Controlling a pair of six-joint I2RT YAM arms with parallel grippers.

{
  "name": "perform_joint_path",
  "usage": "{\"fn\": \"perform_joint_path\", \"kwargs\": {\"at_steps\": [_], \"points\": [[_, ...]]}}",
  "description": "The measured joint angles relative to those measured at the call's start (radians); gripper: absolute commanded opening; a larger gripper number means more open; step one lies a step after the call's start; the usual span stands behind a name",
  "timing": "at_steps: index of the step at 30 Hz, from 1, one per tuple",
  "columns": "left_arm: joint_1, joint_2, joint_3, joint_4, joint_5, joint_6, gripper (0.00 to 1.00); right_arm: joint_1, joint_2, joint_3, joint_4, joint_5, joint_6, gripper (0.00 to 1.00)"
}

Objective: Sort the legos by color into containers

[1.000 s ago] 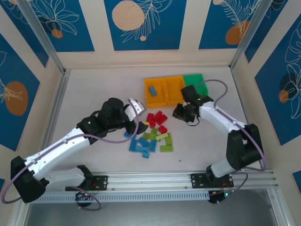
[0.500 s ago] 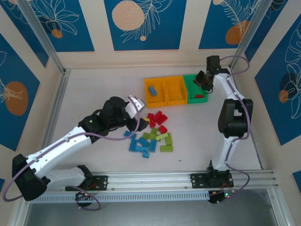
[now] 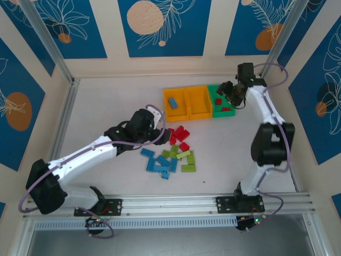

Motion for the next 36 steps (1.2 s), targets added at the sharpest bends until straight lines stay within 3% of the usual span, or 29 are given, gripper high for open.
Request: {"fn": "perform_joint_path", "kwargs": {"at_steps": [4,8,17,23,36], "points": [[0.000,0.131,0.042,-0.024,-0.008,-0.121,0.67,0.079,-0.303,-0.216,0.025,-0.082,-0.001,0.63],[0.003,0.268,0.103,-0.057,-0.002,-0.188,0.64,0.215,-0.467,-0.343,0.013,-0.117,-0.005,0.64],[0.058,0.538,0.296,-0.086,0.032,-0.253,0.52,0.256,-0.494,-0.404,-0.063,-0.111,-0.005,0.64],[0.097,0.623,0.330,-0.096,0.029,-0.254,0.46,0.256,-0.494,-0.404,-0.067,-0.108,-0.012,0.64],[0.115,0.674,0.375,-0.112,0.122,-0.169,0.58,0.256,-0.494,-0.404,-0.068,-0.104,-0.012,0.64]]}}
